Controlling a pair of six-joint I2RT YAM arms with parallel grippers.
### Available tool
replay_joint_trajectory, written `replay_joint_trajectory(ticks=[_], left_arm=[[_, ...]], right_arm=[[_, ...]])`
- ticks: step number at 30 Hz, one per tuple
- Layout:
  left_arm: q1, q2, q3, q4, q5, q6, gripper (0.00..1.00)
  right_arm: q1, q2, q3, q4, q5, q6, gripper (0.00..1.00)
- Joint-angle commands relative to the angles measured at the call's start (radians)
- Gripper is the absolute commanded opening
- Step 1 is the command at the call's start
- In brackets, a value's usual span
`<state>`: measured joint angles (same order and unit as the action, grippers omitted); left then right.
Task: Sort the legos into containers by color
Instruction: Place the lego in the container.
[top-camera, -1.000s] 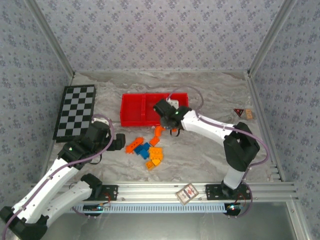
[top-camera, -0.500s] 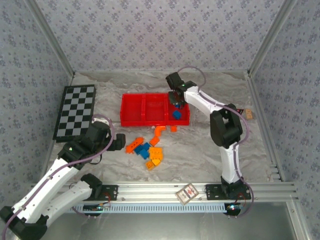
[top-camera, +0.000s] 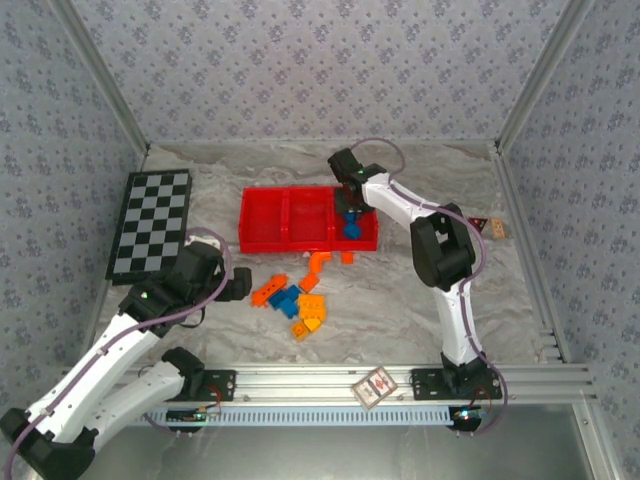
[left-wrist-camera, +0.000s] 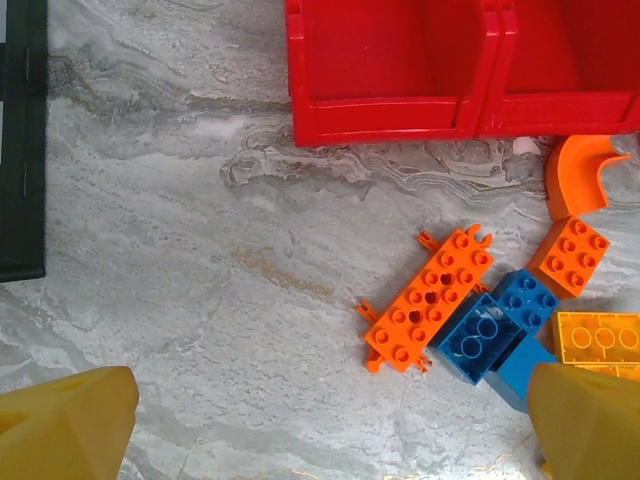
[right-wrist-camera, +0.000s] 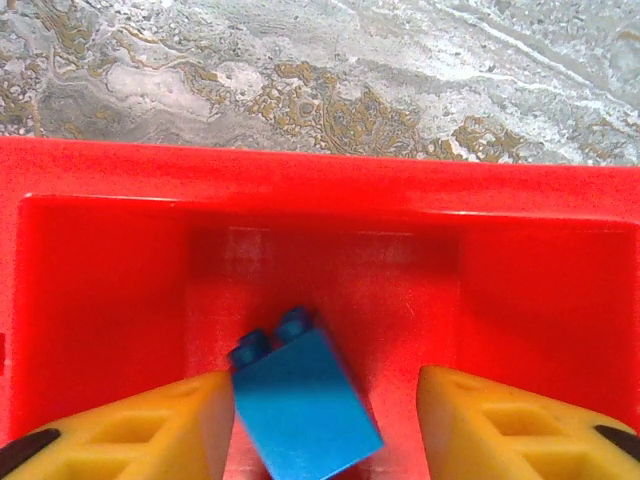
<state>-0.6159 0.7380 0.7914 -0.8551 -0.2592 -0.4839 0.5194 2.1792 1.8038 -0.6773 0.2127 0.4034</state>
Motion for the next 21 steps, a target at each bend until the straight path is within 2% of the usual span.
replay_joint_trajectory(ticks=[1,7,15,21], left_arm=[[-0.006,0.002,0.008,-0.009,-0.013,0.002,1.00],[-0.006,0.002,0.008,-0.009,-0.011,0.002,1.00],[-0.007,0.007,0.006,-0.002,-0.006,0.005,1.00],[-0.007,0.020,0.006,0.004,0.003,0.007,1.00]], right_arm=[[0.013,-0.064,0.011,-0.021,-0.002,0.001,0.59],[0.026,-0.165,-0.055,-0.012,0.016,0.021,0.58],[0.056,-0.374,-0.343,0.111,-0.022,0.105,0.55],[0.019,-0.310,-0.303,0.087,-0.045,0.074,0.55]])
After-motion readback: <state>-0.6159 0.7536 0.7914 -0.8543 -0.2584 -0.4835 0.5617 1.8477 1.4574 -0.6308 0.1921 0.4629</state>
